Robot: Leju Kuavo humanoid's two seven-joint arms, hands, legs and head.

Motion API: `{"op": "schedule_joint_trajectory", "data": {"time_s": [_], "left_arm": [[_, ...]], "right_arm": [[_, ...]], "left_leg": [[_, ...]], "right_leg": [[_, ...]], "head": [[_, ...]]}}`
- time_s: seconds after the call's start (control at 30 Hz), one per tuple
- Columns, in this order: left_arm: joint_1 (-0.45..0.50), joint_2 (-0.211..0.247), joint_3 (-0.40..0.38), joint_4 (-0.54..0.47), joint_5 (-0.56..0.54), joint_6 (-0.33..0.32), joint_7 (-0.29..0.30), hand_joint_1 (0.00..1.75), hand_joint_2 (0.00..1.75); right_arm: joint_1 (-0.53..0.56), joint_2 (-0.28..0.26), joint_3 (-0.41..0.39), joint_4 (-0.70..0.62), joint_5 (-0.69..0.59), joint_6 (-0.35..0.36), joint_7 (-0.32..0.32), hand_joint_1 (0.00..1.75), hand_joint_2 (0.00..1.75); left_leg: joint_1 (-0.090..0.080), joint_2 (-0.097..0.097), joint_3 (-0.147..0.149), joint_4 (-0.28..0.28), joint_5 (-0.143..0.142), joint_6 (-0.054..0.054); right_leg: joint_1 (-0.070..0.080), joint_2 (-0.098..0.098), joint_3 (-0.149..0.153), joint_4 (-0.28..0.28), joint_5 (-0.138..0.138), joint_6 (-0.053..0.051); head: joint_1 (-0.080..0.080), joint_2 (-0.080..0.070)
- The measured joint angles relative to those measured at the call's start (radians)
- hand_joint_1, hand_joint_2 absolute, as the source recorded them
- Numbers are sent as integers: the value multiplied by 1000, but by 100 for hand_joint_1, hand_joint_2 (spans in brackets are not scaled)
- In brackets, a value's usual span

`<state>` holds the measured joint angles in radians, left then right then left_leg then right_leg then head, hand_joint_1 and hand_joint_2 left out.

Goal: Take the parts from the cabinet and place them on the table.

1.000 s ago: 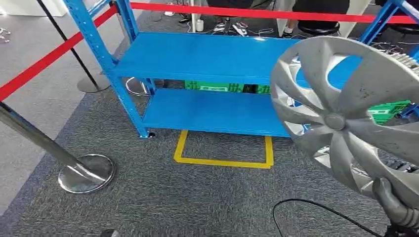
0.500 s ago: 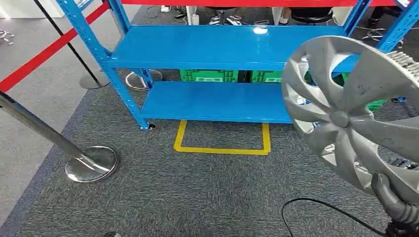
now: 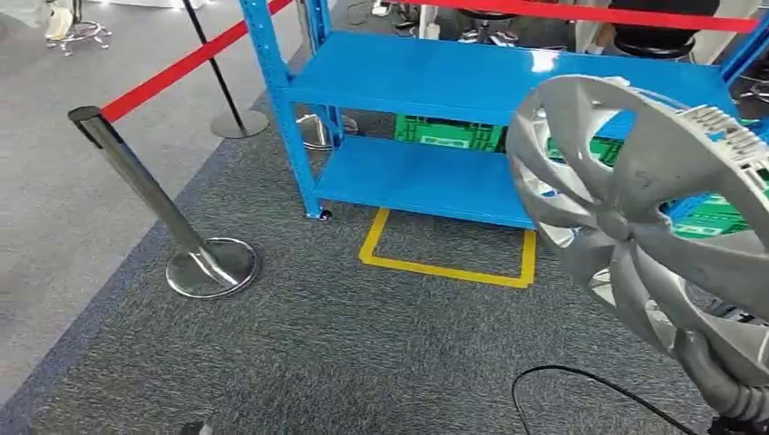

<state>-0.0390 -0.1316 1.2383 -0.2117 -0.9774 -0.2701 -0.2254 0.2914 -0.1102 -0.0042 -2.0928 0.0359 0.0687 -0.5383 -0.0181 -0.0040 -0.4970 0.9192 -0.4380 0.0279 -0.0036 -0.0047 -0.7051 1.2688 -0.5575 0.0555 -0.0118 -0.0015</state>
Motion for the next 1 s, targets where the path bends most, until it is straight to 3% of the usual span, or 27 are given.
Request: {"op": "schedule_joint_trajectory", "data": {"time_s": [0.03, 0.07, 0.1, 0.13, 0.17, 0.2, 0.23, 0.33, 0.37, 0.4, 0.43, 0.5, 0.53, 0.57, 0.6, 0.63, 0.67, 0.7, 0.73, 0.77, 0.87, 0.9, 0.93, 0.97, 1.0], "left_arm": [[1, -1, 4, 0, 2, 0, 0, 0, 175], [2, -2, 7, 0, 3, 0, 0, 0, 175], [4, -2, 9, 0, 4, 0, 0, 0, 175], [4, -2, 11, 0, 6, 0, 0, 0, 175], [4, -2, 14, 0, 10, 0, 0, 0, 175], [3, -2, 15, 0, 13, 0, 0, 0, 175], [0, -2, 16, 0, 14, 0, 0, 0, 175], [5, -2, 22, 0, 10, 28, 15, 0, 175], [6, 4, 23, 0, 5, 43, 28, 0, 175], [6, -1, 24, 0, 0, 60, 44, 0, 175], [3, -1, 24, 0, -7, 72, 59, 0, 175], [-1, -1, 24, 0, -16, 84, 78, 0, 175], [-1, -1, 24, 0, -19, 87, 84, 0, 175], [0, -1, 24, 0, -19, 92, 89, 0, 175], [1, -1, 24, 0, -19, 94, 92, 0, 175], [1, -1, 24, 0, -19, 95, 92, 0, 175], [0, 0, 24, 0, -19, 97, 92, 0, 175], [-2, 0, 24, 0, -19, 98, 92, 0, 175], [-8, -1, 24, 0, -20, 99, 92, 0, 175], [-9, -2, 24, 0, -21, 100, 92, 0, 175], [-2, -2, 25, 0, -22, 102, 95, 0, 175], [0, -2, 25, 0, -22, 104, 95, 0, 175], [-1, 0, 25, 0, -24, 111, 97, 0, 175], [-4, 0, 25, 0, -25, 111, 98, 0, 175], [-6, -1, 25, 0, -25, 111, 96, 0, 175]], "right_arm": [[3, 0, -1, 0, 1, 0, 0, 175, 175], [7, 0, -1, 0, 2, -1, 0, 175, 175], [9, 0, -1, 0, 4, -1, 0, 175, 175], [9, 0, -1, -2, 6, -2, 0, 175, 175], [9, 0, -2, -5, 11, -3, -1, 175, 175], [9, 0, -2, -7, 15, -4, -2, 175, 175], [12, 0, -2, -11, 18, -4, -4, 175, 175], [14, -1, -2, -12, 19, -5, -4, 175, 175], [15, -1, -2, -14, 19, -5, -4, 175, 175], [17, -1, -5, -17, 18, -5, -4, 175, 175], [21, -1, -9, -22, 17, -5, -4, 175, 175], [23, -1, -15, -23, 14, -3, -4, 175, 175], [23, -2, -18, -23, 14, -2, -3, 175, 175], [23, -3, -20, -23, 13, -2, -2, 175, 175], [24, -3, -21, -24, 13, -1, -2, 175, 175], [24, -5, -24, -25, 13, -1, -1, 175, 175], [25, -6, -26, -27, 13, 0, -1, 175, 175], [25, -8, -27, -30, 13, 0, -1, 175, 175], [30, -10, -29, -35, 13, -1, -1, 175, 175], [30, -12, -33, -39, 13, -2, 0, 175, 175], [29, -17, -33, -44, 13, 0, 1, 175, 175], [27, -18, -33, -45, 13, 0, 2, 175, 175], [30, -19, -35, -47, 13, 0, 2, 175, 175], [31, -22, -37, -47, 13, -1, 2, 175, 175], [31, -23, -40, -47, 13, -2, 2, 175, 175]], "left_leg": [[-1, -12, -5, 2, 5, 0], [-1, -22, -10, 5, 8, -1], [-1, -34, -14, 9, 10, -3], [0, -46, -17, 14, 10, -5], [2, -57, -21, 21, 10, -6], [2, -67, -26, 26, 11, -11], [-3, -78, -39, 39, 12, -16], [6, -104, -57, 39, 27, -35], [3, -97, -64, 44, 22, -39], [-1, -49, -74, 64, -2, -48], [3, -23, -104, 125, -46, -57], [10, -10, -181, 297, -128, -67], [14, -10, -207, 360, -148, -71], [17, -9, -208, 370, -141, -73], [20, -7, -184, 332, -112, -75], [21, -1, -138, 254, -71, -74], [20, 22, -82, 161, -33, -73], [19, 68, -31, 79, -10, -70], [12, 86, -18, 36, -19, -68], [12, 68, -28, 44, -12, -51], [9, 36, -38, 41, -4, -28], [14, 29, -39, 40, 1, -22], [15, 19, -42, 40, 5, -15], [14, 6, -46, 40, 9, -10], [12, -5, -51, 41, 11, -7]], "right_leg": [[0, 0, -14, 47, -15, 0], [0, 1, -1, 38, -4, -2], [0, 1, 32, -13, 24, -3], [-2, 8, 82, -100, 64, -5], [-5, 30, 144, -205, 104, -4], [-11, 78, 180, -266, 90, -6], [-12, 84, 187, -280, 91, -8], [-5, 57, 172, -268, 98, -22], [-13, 40, 170, -274, 105, -33], [-13, 30, 167, -275, 108, -39], [-13, 17, 163, -275, 110, -44], [-11, -11, 153, -274, 114, -46], [-12, -23, 149, -274, 116, -45], [-12, -38, 147, -274, 119, -43], [-12, -50, 145, -274, 120, -41], [-12, -63, 145, -274, 122, -39], [-12, -73, 146, -274, 123, -36], [-11, -83, 148, -274, 124, -32], [-3, -93, 143, -266, 121, -25], [-2, -103, 141, -269, 126, -17], [-7, -131, 147, -273, 129, -1], [-11, -80, 137, -257, 112, 7], [-13, -32, 117, -209, 72, 8], [-12, -9, 83, -125, 25, 8], [-9, 0, 43, -31, -17, 8]], "head": [[0, 0], [0, 0], [0, 0], [0, 0], [0, 0], [0, 0], [-1, 0], [-2, 0], [0, 0], [-7, 0], [-13, 0], [-13, 0], [-13, 0], [-13, 0], [-14, 0], [-13, 0], [-14, 0], [-14, 0], [-16, 0], [-12, 0], [-12, 0], [-9, 0], [-8, 0], [-6, 0], [-5, 0]]}}
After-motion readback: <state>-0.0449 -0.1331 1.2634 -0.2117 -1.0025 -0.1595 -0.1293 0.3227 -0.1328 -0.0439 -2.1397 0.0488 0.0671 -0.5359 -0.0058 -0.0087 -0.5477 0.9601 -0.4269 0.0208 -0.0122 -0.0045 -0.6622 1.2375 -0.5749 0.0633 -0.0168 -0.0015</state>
